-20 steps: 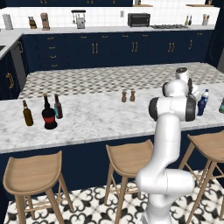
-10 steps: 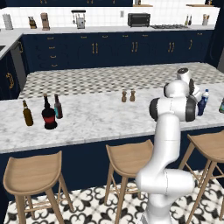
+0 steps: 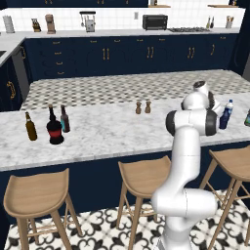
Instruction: Move the plastic bottles in the middle to the plastics group, and the glass bottles in the middle to the glass group.
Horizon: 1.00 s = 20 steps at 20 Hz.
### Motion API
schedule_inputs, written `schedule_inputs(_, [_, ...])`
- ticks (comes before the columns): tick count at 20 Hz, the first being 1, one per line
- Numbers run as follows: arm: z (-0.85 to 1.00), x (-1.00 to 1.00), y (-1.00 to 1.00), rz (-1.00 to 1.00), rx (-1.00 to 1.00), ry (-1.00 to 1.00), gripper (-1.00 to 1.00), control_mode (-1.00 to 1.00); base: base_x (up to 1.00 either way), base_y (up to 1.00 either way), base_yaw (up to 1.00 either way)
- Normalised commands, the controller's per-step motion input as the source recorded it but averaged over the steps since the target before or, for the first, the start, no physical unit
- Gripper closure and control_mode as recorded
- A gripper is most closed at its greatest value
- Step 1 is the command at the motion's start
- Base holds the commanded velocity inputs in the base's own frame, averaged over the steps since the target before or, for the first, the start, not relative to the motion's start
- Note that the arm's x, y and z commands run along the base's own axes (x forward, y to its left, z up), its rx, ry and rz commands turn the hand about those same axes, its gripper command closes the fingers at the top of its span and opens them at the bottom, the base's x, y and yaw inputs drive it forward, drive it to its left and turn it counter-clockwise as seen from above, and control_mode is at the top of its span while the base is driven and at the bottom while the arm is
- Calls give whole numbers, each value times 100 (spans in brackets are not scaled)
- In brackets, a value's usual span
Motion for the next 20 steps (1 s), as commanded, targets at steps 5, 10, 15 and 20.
schedule_inputs(5, [-1,14,0,-6,-5,1,100,-100,0,0,0])
schedule_inputs(10, [0,31,-3,-6,0,2,100,-100,0,0,0])
schedule_inputs(15, [2,27,-26,-2,2,3,100,-100,0,0,0])
schedule_inputs(20, [0,18,-40,0,9,0,100,-100,0,0,0])
